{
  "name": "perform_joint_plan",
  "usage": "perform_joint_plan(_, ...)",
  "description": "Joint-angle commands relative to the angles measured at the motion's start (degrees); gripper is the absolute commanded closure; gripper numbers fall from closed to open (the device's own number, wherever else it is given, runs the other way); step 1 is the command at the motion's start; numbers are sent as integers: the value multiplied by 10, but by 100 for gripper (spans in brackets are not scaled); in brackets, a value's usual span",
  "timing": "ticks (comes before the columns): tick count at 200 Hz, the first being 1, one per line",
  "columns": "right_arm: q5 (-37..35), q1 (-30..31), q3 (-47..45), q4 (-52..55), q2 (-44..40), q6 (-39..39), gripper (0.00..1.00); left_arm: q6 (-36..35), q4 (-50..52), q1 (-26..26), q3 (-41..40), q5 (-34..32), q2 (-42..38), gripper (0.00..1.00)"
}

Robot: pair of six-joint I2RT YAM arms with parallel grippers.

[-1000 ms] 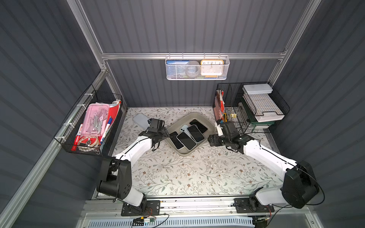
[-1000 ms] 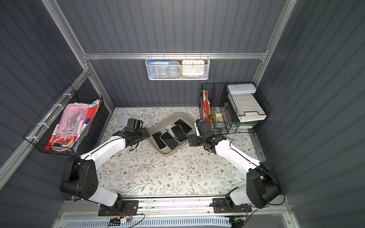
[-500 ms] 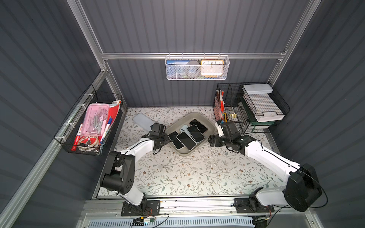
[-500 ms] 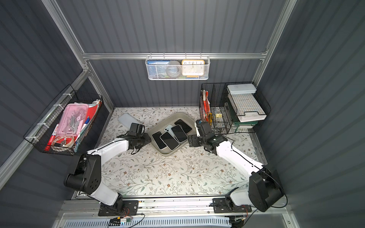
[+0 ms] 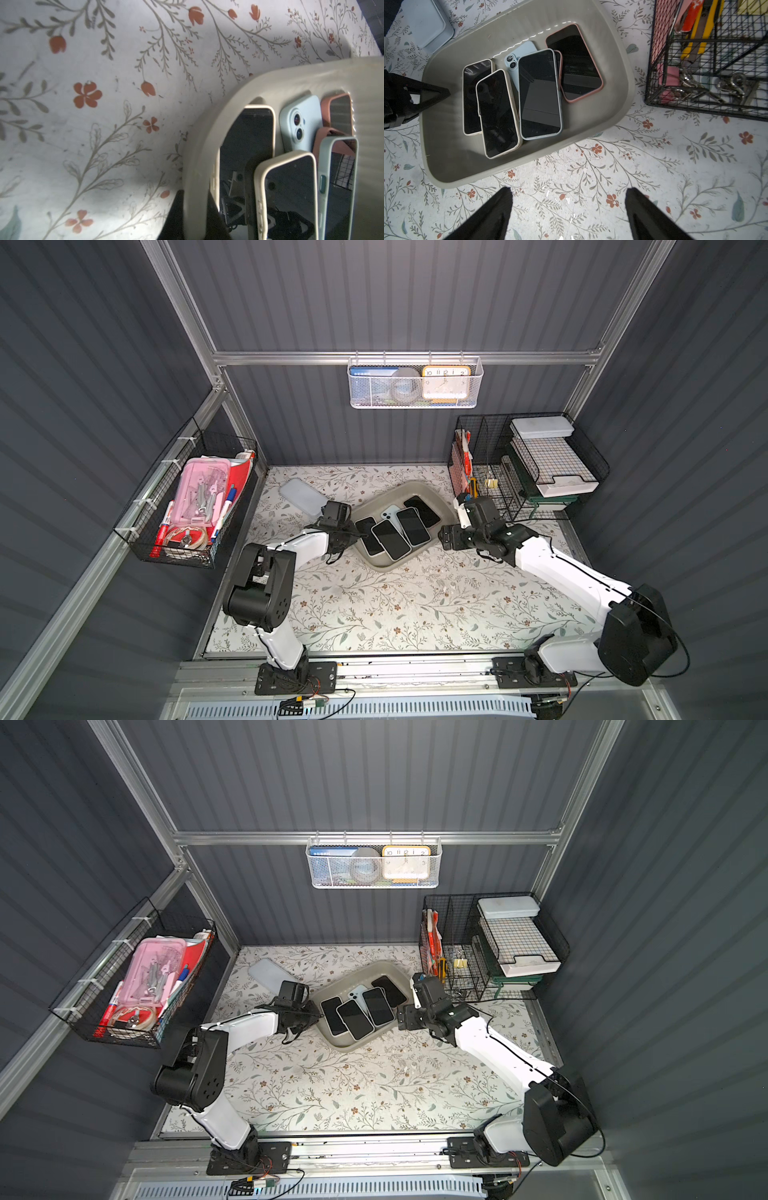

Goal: Take the phone out of the storage box
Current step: Adjust the storage box at the center of the board.

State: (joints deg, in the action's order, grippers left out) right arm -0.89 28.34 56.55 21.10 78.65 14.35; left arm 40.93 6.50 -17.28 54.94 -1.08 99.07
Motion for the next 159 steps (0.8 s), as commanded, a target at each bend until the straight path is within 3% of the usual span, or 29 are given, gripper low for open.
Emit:
perform_joint_plan(1,-4,5,8,13,1,6,11,-30,53,-1,4,-9,-4,96)
perform_joint_plan(33,2,11,19,25,8,-2,11,-68,102,-1,62,-61,15,100)
perform_joint_plan(80,19,26,53,64,31,-35,10,-191,128,0,186,-95,103,100)
perform_joint_plan(124,5,46,110,95,83,-28,6,-208,153,0,243,-118,153,100)
perform_joint_plan(143,-6,52,145,109,118,-4,2,-207,150,0,239,-117,144,70)
perform_joint_plan(159,-12,57,179,120,155,16,1,-206,145,0,230,-104,129,56)
